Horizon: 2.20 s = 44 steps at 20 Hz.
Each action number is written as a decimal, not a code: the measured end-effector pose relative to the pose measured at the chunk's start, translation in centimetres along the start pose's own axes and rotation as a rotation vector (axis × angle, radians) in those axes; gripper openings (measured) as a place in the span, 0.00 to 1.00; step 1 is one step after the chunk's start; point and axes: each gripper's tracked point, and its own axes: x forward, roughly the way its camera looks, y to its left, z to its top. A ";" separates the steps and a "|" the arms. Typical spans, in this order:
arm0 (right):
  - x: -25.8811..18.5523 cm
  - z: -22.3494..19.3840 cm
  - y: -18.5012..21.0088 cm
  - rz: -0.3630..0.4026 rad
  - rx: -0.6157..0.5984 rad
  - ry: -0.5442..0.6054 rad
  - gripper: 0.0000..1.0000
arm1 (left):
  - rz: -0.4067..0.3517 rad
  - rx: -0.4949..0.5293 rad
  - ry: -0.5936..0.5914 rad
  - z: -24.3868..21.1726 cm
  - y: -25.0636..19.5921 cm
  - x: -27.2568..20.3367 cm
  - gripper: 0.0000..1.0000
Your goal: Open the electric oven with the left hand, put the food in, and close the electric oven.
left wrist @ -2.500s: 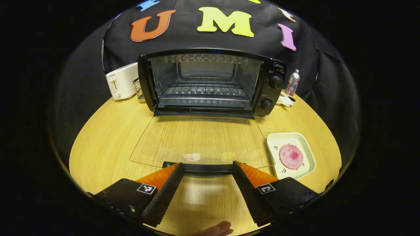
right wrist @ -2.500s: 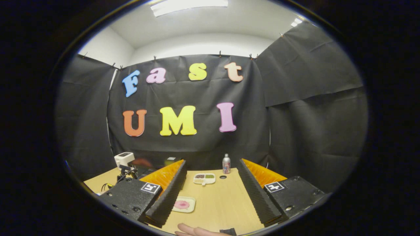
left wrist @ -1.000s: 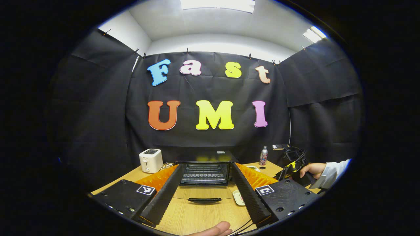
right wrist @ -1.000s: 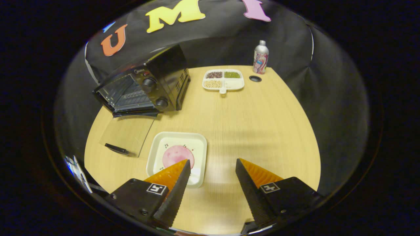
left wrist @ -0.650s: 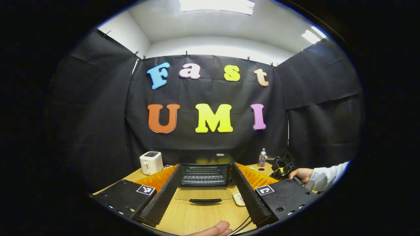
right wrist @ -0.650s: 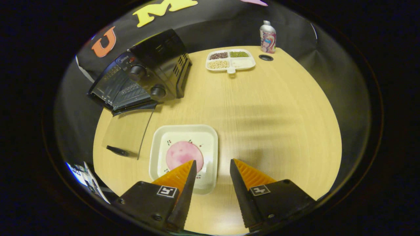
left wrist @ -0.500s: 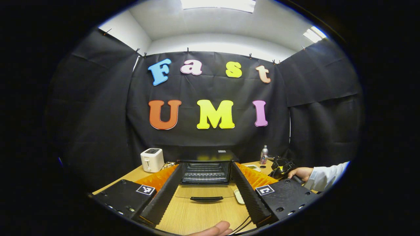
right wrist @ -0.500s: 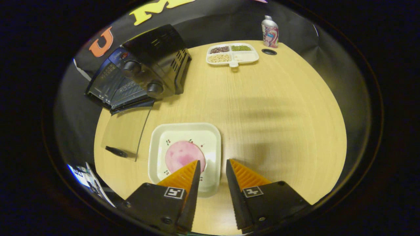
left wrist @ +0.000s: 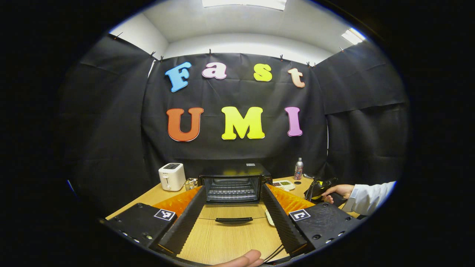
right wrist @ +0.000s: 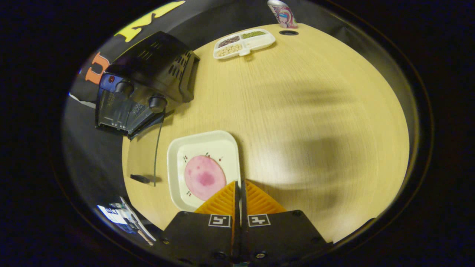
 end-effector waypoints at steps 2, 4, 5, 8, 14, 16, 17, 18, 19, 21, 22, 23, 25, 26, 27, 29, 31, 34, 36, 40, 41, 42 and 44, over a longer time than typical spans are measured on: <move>-0.3 -0.5 -0.1 0.049 0.030 0.002 0.04 | 0.008 -0.002 0.004 0.0 0.2 -0.4 0.95; -0.7 -1.0 -0.3 0.096 0.055 0.005 0.01 | 0.007 -0.009 0.003 -0.1 0.3 -0.7 0.95; -0.9 -1.2 -0.4 0.119 0.058 0.002 0.04 | 0.007 -0.013 0.001 -0.1 0.3 -0.8 0.95; -1.5 -1.4 -0.8 0.170 0.075 -0.017 0.01 | 0.017 -0.016 0.003 -0.3 0.8 -1.2 0.95; -3.4 -1.5 -2.0 0.222 0.111 -0.062 0.04 | 0.016 -0.027 -0.006 -0.4 1.3 -2.2 0.95; -4.4 -1.4 -1.9 0.251 0.115 -0.074 0.04 | 0.018 -0.027 -0.005 -0.5 1.5 -2.5 0.95; -4.9 -1.3 -1.9 0.261 0.123 -0.082 0.04 | 0.018 -0.027 -0.004 -0.6 1.6 -2.5 0.95; -5.5 -1.1 -2.0 0.266 0.133 -0.096 0.04 | 0.019 -0.026 -0.004 -0.8 1.8 -2.7 0.95; -6.0 -0.9 -2.0 0.265 0.143 -0.114 0.04 | 0.021 -0.026 -0.003 -0.9 1.9 -2.9 0.95; -7.1 -0.7 -1.6 0.265 0.131 -0.145 0.04 | 0.027 -0.024 0.000 -1.1 2.5 -3.2 0.95; -7.6 -0.8 -1.2 0.272 0.132 -0.153 0.04 | 0.033 -0.023 0.004 -1.4 2.8 -3.3 0.95; -8.0 -0.9 -0.6 0.278 0.134 -0.157 0.04 | 0.038 -0.023 0.008 -1.7 3.0 -3.3 0.95; -8.6 -1.2 0.6 0.281 0.123 -0.162 0.01 | 0.042 -0.020 0.009 -1.9 3.4 -3.4 0.95; -8.8 -1.3 1.3 0.285 0.113 -0.165 0.01 | 0.044 -0.021 0.013 -2.2 3.6 -3.3 0.95; -9.1 -1.3 2.2 0.293 0.107 -0.169 0.04 | 0.047 -0.023 0.017 -2.3 3.8 -3.4 0.95; -9.6 -1.5 4.3 0.311 0.087 -0.183 0.04 | 0.085 -0.029 0.009 -2.4 5.0 -3.5 0.95; -9.9 -1.9 6.6 0.332 0.075 -0.191 0.01 | 0.110 -0.038 0.006 -2.6 5.9 -3.5 0.95; -9.1 -2.4 10.4 0.353 0.050 -0.188 0.04 | 0.124 -0.048 -0.002 -2.5 6.9 -4.1 0.95; -7.9 -2.9 13.2 0.364 0.030 -0.177 0.04 | 0.151 -0.047 -0.017 -2.2 8.0 -4.5 0.95; -4.6 -3.8 18.9 0.422 0.049 -0.125 0.04 | 0.202 -0.065 -0.044 -1.8 10.1 -5.1 0.95; -3.5 -3.7 20.0 0.421 0.055 -0.126 0.04 | 0.210 -0.068 -0.048 -1.8 10.5 -5.2 0.95; -2.7 -3.4 21.1 0.423 0.065 -0.131 0.01 | 0.218 -0.067 -0.052 -1.8 11.0 -5.3 0.95; -0.8 -2.5 23.3 0.438 0.118 -0.150 0.01 | 0.242 -0.056 -0.051 -2.0 12.2 -5.4 0.95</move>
